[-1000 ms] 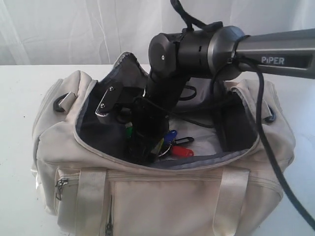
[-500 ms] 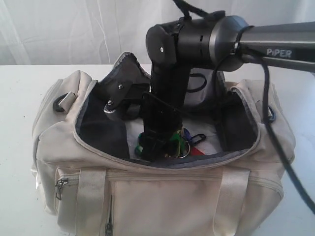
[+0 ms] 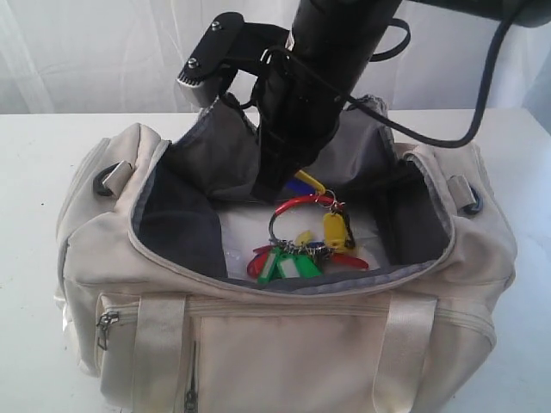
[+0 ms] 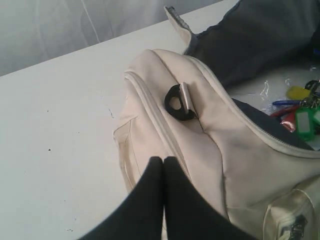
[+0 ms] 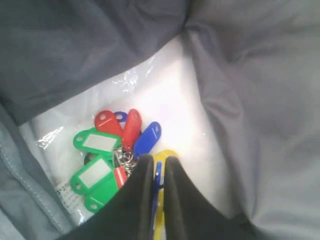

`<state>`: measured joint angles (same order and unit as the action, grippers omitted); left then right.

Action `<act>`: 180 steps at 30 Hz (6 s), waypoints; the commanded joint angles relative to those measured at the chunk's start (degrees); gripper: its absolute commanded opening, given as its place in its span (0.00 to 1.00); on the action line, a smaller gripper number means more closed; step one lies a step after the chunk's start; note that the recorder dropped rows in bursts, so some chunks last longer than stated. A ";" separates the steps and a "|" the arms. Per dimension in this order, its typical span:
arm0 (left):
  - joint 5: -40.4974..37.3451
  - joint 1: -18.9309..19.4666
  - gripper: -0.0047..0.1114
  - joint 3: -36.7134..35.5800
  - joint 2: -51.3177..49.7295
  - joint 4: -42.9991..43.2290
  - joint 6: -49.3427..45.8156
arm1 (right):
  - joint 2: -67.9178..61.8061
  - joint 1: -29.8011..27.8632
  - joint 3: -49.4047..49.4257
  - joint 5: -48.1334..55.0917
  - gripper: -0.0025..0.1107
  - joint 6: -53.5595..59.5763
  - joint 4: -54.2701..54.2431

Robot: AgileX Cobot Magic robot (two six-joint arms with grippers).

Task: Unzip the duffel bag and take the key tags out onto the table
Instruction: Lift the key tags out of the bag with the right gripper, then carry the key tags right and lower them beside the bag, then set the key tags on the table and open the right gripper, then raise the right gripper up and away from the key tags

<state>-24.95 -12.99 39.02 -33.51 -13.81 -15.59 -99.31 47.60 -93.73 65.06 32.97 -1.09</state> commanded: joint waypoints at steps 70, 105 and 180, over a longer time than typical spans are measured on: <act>-0.05 -0.37 0.04 -0.31 0.48 -1.05 0.42 | -4.31 -17.53 27.49 -17.70 0.02 -12.74 1.09; -0.05 -0.37 0.04 -0.31 0.48 -1.37 0.42 | 4.96 -16.28 22.55 -7.61 0.02 -31.18 14.86; -2.25 -0.37 0.04 -3.03 0.12 -3.85 -2.16 | 52.51 -21.60 50.55 -46.06 0.02 -35.99 3.86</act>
<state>-26.56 -12.99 36.32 -33.51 -16.39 -18.38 -47.18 26.31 -43.44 19.25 -3.35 2.65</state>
